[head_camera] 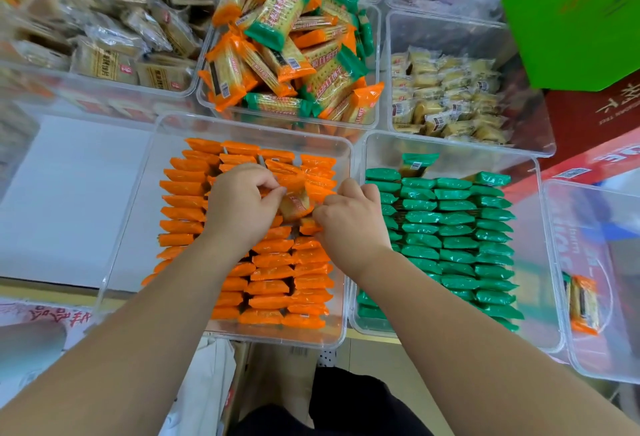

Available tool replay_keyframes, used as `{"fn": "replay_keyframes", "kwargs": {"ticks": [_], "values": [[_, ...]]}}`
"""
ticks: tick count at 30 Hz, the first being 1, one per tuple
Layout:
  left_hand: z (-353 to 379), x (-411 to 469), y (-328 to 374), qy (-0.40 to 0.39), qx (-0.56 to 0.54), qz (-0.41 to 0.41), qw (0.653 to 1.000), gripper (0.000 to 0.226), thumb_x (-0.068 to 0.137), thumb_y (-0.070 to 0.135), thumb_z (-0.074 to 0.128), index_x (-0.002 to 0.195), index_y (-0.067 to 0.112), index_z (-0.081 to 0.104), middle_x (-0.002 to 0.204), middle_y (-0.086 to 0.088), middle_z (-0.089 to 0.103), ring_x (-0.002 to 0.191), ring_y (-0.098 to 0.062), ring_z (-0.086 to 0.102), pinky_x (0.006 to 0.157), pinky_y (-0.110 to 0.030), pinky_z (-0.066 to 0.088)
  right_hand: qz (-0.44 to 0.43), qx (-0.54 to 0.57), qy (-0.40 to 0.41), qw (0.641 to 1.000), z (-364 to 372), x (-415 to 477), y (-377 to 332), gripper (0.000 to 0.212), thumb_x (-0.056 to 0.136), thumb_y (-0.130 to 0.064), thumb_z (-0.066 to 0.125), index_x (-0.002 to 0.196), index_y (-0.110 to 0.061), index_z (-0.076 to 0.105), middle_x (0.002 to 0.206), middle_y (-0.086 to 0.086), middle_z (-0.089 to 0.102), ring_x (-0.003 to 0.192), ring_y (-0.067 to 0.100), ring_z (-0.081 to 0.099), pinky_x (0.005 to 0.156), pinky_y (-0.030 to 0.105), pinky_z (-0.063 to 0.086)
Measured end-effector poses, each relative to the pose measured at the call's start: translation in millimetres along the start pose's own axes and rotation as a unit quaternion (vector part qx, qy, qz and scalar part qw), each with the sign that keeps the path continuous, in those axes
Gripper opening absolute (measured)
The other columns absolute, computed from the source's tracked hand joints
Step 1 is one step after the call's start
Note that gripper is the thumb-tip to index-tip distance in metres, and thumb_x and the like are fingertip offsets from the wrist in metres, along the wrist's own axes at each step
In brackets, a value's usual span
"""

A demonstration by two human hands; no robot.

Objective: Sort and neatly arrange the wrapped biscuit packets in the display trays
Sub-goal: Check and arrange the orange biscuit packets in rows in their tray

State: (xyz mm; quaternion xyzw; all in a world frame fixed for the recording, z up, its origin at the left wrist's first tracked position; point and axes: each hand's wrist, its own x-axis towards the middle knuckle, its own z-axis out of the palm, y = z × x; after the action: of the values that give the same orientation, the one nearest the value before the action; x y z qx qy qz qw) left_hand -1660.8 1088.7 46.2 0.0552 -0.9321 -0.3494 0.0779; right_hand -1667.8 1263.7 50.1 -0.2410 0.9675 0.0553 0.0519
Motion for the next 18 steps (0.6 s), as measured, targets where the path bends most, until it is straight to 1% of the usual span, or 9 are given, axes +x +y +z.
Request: {"fn": "replay_keyframes", "kwargs": {"ticks": [2,3,5,7,9,11,13,16,18], "values": [[-10.8,-3.3,7.1,0.017,-0.010,-0.030,0.999,0.011,0.088,0.018,0.074,0.080,0.011,0.076,0.090,-0.001,0.073,0.085,-0.017,0.064,0.070,-0.026,0.048,-0.005,-0.012,-0.008,1.000,-1.2,3.1,-2.8,0.027,0.064,-0.017,0.083,0.057,-0.027,0.059,0.059,-0.010,0.041,0.084,0.026,0.047,0.075,0.041,0.029],[-15.8,-6.2,10.0,0.022,-0.014,-0.044,0.999,0.012,0.089,0.020,0.073,0.081,0.012,0.076,0.087,0.001,0.072,0.080,-0.015,0.063,0.065,-0.023,0.045,-0.017,-0.011,-0.017,1.000,-1.8,3.5,-4.2,0.026,0.073,-0.015,0.077,0.061,-0.027,0.057,0.064,-0.010,0.045,0.092,0.026,0.046,0.080,0.044,0.029],[-24.1,-13.5,13.4,0.029,-0.035,-0.075,0.996,0.012,0.090,0.022,0.073,0.081,0.014,0.076,0.081,0.004,0.071,0.076,-0.013,0.062,0.062,-0.020,0.043,-0.032,0.005,-0.051,0.998,-3.7,1.3,-3.4,0.023,0.086,-0.012,0.062,0.071,-0.028,0.055,0.077,-0.008,0.052,0.107,0.027,0.043,0.095,0.047,0.028],[-31.2,-23.0,14.9,0.042,-0.076,-0.117,0.989,0.010,0.089,0.022,0.073,0.080,0.018,0.075,0.079,0.007,0.070,0.077,-0.010,0.063,0.064,-0.023,0.045,-0.041,0.014,-0.080,0.996,-7.7,-5.0,-2.6,0.019,0.090,-0.015,0.054,0.086,-0.029,0.067,0.098,-0.007,0.061,0.121,0.029,0.039,0.109,0.051,0.022],[-38.5,-33.8,17.6,0.064,-0.121,-0.163,0.977,0.009,0.088,0.023,0.075,0.079,0.024,0.073,0.079,0.011,0.069,0.077,-0.006,0.064,0.068,-0.025,0.049,-0.047,0.003,-0.097,0.994,-5.9,-14.2,-3.2,0.025,0.093,-0.022,0.052,0.107,-0.027,0.071,0.122,-0.004,0.061,0.134,0.031,0.031,0.116,0.059,0.011],[-46.5,-45.4,23.0,0.083,-0.166,-0.203,0.961,0.010,0.088,0.024,0.076,0.080,0.028,0.072,0.079,0.013,0.070,0.075,-0.002,0.065,0.069,-0.026,0.050,-0.048,-0.003,-0.111,0.993,-5.4,-24.3,-4.3,0.031,0.095,-0.027,0.049,0.121,-0.025,0.066,0.136,-0.001,0.054,0.144,0.031,0.020,0.116,0.065,-0.001],[-53.9,-57.8,27.8,0.098,-0.200,-0.232,0.947,0.010,0.087,0.023,0.076,0.080,0.029,0.072,0.077,0.012,0.071,0.074,0.002,0.065,0.069,-0.025,0.050,-0.052,-0.014,-0.123,0.991,-7.3,-34.4,-4.8,0.037,0.097,-0.029,0.045,0.130,-0.021,0.059,0.146,0.002,0.049,0.151,0.032,0.008,0.114,0.068,-0.008],[-62.4,-76.5,32.0,0.104,-0.243,-0.261,0.928,0.006,0.088,0.019,0.076,0.083,0.022,0.073,0.076,0.007,0.073,0.072,-0.002,0.068,0.072,-0.029,0.053,-0.062,0.000,-0.122,0.991,-12.7,-48.3,-3.3,0.038,0.100,-0.030,0.043,0.135,-0.019,0.054,0.152,0.003,0.045,0.154,0.030,-0.001,0.114,0.068,-0.010],[-66.2,-90.1,33.9,0.103,-0.289,-0.290,0.906,0.005,0.087,0.014,0.075,0.085,0.016,0.072,0.077,0.003,0.073,0.071,-0.007,0.071,0.074,-0.035,0.056,-0.056,0.041,-0.089,0.994,-18.8,-59.8,0.0,0.036,0.101,-0.034,0.043,0.132,-0.024,0.059,0.150,-0.002,0.049,0.154,0.028,0.005,0.117,0.064,-0.005]]}}
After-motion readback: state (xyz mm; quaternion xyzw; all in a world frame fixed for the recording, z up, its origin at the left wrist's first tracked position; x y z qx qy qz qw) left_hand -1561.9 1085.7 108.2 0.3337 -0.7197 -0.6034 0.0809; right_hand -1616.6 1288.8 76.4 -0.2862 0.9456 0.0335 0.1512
